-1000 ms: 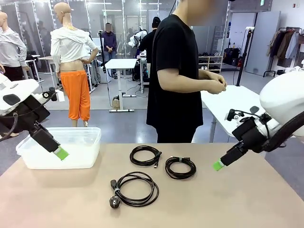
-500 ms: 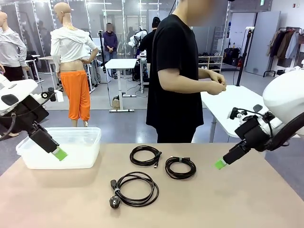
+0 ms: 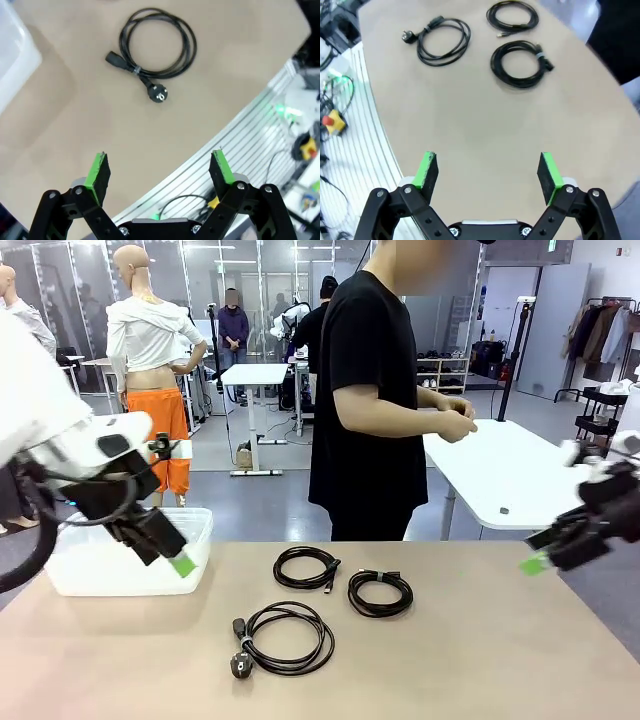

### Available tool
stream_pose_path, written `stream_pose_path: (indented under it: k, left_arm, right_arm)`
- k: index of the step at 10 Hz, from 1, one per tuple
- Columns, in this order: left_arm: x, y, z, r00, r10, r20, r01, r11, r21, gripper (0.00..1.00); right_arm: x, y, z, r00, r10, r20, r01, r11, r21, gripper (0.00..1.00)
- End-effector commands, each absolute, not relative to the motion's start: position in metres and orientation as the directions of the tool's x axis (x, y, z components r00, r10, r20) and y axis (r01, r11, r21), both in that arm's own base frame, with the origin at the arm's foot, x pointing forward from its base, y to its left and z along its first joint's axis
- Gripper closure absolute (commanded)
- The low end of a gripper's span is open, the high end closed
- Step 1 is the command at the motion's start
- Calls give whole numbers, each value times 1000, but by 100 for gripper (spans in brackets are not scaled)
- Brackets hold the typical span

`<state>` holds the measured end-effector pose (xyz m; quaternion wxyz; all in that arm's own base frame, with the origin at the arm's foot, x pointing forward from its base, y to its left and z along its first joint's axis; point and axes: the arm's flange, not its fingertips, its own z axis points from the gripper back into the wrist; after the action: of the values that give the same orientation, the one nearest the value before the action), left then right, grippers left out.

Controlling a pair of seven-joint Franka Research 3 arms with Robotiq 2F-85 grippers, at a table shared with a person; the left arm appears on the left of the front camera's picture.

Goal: Organize and store the cables.
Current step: Place the Power Cable into the Organizing box.

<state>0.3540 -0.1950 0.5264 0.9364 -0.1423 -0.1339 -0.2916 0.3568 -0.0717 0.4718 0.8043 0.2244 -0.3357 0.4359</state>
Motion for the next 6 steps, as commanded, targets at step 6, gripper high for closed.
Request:
stream_pose_path:
  k: [6]
  left_arm:
    - [406,-281,492,917,-333,221,365,922,-125,0]
  right_arm:
    - [258,-225,404,239,285,928,-852,520,59,0]
